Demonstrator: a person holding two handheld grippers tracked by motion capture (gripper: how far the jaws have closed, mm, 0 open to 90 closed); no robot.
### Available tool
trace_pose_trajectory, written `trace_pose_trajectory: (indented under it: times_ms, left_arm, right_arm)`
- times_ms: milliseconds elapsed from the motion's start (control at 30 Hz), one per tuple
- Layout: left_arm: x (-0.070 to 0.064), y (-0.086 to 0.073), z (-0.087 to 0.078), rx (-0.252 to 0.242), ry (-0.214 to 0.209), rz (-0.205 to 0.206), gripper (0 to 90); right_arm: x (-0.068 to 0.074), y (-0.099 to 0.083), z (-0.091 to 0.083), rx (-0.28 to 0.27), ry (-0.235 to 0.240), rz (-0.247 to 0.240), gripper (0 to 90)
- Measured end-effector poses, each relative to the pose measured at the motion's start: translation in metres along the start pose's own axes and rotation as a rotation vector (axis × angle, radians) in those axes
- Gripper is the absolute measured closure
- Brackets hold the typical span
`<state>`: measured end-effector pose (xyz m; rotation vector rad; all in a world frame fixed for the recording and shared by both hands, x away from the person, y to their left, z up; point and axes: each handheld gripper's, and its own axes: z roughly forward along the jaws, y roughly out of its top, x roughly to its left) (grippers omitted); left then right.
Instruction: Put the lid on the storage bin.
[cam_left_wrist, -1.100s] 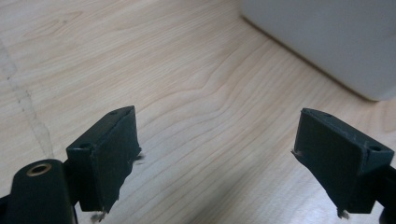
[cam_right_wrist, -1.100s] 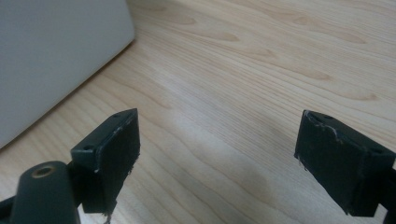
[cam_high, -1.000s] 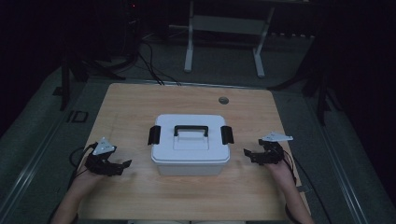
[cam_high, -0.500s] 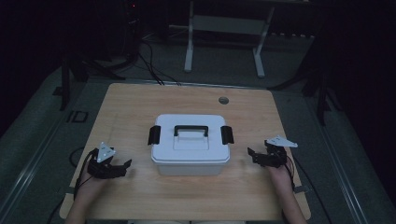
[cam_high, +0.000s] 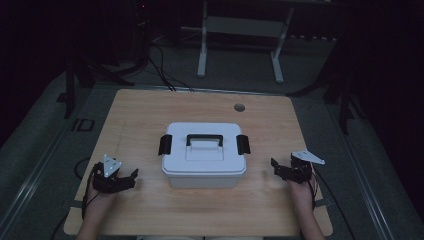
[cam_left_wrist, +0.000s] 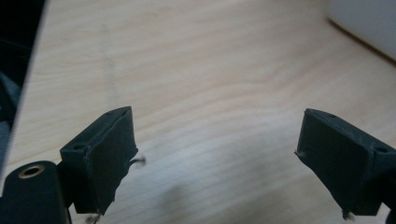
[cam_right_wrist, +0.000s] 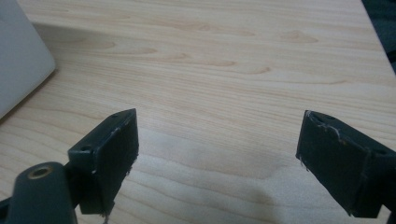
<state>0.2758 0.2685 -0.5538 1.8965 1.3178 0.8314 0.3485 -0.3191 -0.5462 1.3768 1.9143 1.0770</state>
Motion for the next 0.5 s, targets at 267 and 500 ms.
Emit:
trace_pose_trajectory:
  times_ms: [267,500]
  left_arm:
    - [0.0009,-0.0048,0.0009,0.009,0.045,-0.005,11.6]
    - [-0.0017,-0.0063,0.0027,0.018,0.037,0.009,11.6]
  right_arm:
    - [0.0024,-0.0005,0.0006,-0.008,-0.003,-0.022,12.6]
    - [0.0028,-0.0008,0.0012,0.0,-0.001,-0.027,12.7]
